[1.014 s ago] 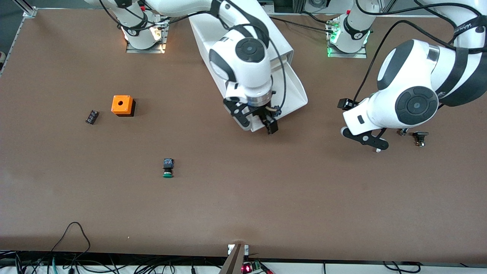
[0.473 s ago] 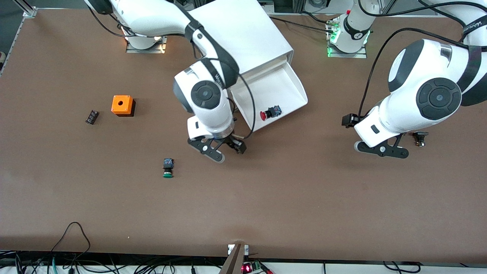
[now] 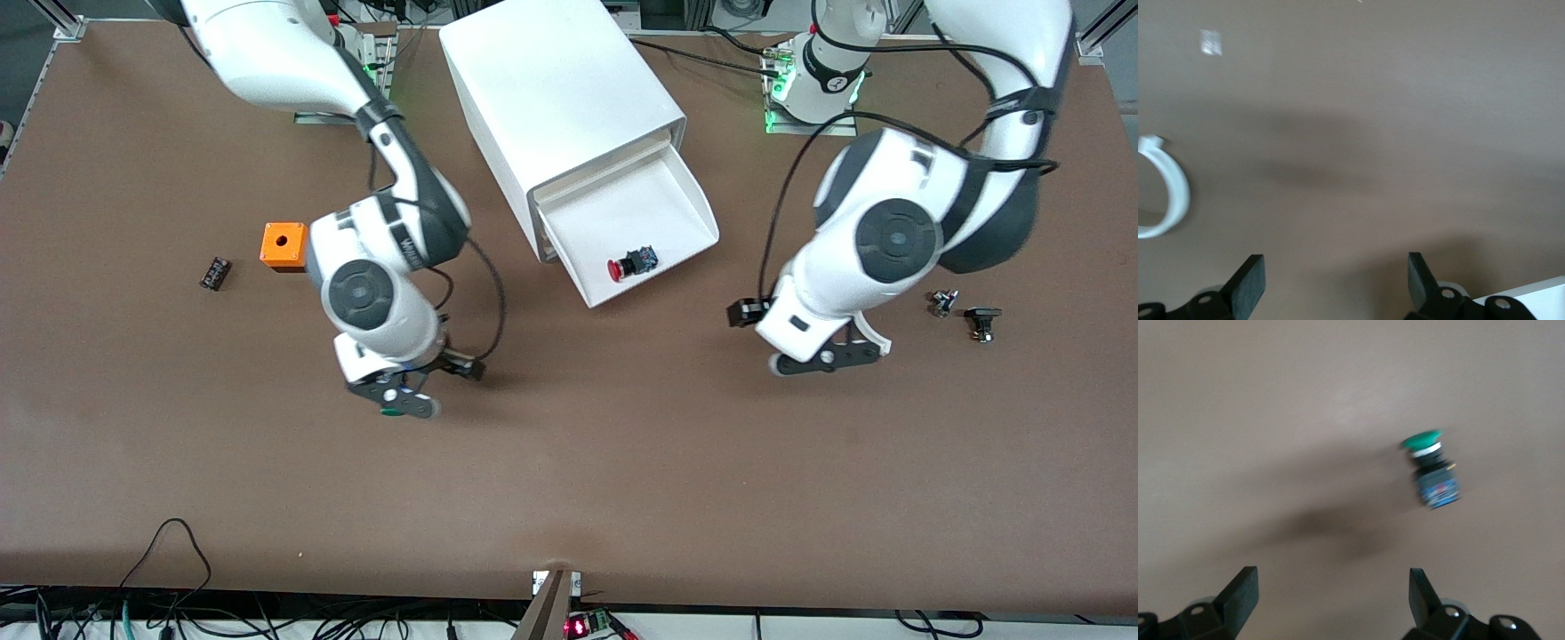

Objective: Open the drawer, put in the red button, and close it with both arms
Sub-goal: 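Push the drawer shut with the left gripper while the right gripper withdraws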

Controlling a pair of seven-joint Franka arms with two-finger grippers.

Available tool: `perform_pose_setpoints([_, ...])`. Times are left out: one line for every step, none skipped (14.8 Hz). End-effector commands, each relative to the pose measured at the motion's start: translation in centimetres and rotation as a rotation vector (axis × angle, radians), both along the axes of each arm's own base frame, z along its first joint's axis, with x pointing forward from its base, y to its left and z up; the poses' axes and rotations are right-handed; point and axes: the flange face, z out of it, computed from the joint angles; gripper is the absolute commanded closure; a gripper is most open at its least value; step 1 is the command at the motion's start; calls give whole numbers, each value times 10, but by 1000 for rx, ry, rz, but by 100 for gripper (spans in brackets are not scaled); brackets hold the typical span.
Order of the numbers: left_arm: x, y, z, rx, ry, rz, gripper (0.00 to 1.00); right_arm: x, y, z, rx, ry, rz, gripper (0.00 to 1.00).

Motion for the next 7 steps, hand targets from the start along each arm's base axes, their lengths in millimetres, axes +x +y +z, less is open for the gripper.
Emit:
perform_pose_setpoints([-20, -23, -21, -38, -59, 76, 6, -3, -55, 6, 25, 11, 63, 0])
perform_pose_setpoints([-26, -28, -33, -52, -85, 90, 6, -1, -68, 7, 25, 13, 77, 0])
perform_pose_setpoints([-34, -34, -44, -70, -115, 109, 6, 3, -84, 11, 27, 12, 96, 0])
perform_pose_setpoints([-47, -44, -57, -88, -132, 129, 6, 5, -101, 14, 27, 13, 114, 0])
perform_pose_setpoints([-58, -54, -68, -109, -146, 161, 6, 6, -118, 19, 29, 9, 137, 0])
perform_pose_setpoints([-65, -60, -76, -117, -147, 184, 6, 7, -133, 21, 31, 9, 159, 0])
perform_pose_setpoints([-71, -66, -81, -118, -140, 183, 6, 6, -146, 26, 32, 7, 177, 0])
